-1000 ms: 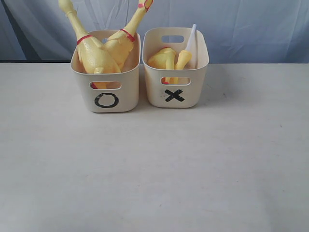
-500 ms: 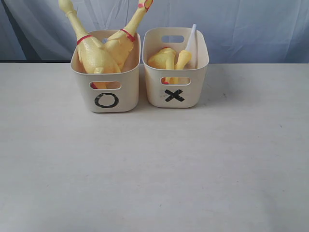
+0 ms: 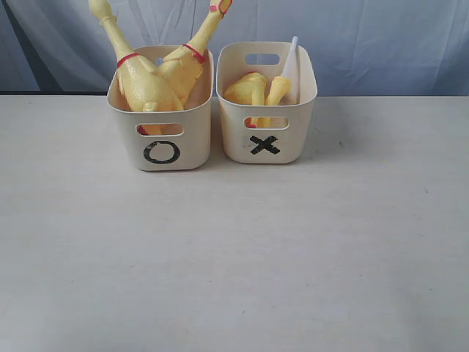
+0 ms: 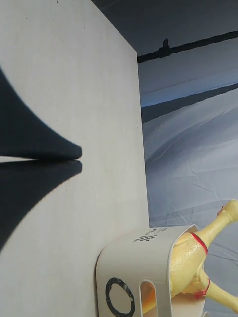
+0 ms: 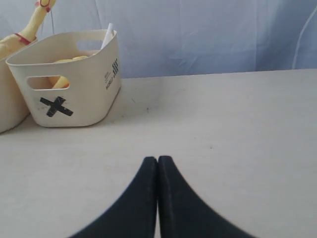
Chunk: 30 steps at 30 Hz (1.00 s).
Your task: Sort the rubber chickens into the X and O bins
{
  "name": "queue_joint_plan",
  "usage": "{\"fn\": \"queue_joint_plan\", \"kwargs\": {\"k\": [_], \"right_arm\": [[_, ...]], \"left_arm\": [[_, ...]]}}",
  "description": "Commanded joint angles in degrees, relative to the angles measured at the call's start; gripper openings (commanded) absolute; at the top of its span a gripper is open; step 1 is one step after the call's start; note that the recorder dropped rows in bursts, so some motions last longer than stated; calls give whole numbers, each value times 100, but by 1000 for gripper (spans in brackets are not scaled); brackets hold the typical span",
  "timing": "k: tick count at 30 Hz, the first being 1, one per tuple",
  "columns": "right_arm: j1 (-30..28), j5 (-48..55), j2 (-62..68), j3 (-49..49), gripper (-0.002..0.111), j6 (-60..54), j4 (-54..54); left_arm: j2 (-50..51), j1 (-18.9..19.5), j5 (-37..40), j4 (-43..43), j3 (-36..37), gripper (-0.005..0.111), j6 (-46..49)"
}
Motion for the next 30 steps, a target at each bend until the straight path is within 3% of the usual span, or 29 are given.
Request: {"fn": "queue_joint_plan", "kwargs": {"k": [1, 30], "right_arm": [[-33, -63, -31, 30, 0, -22, -488], [-23, 33, -31, 30, 0, -10, -488]], "left_arm": [[-32, -24, -29, -44, 26, 0, 4], [-32, -24, 10, -74, 26, 0, 3]]}}
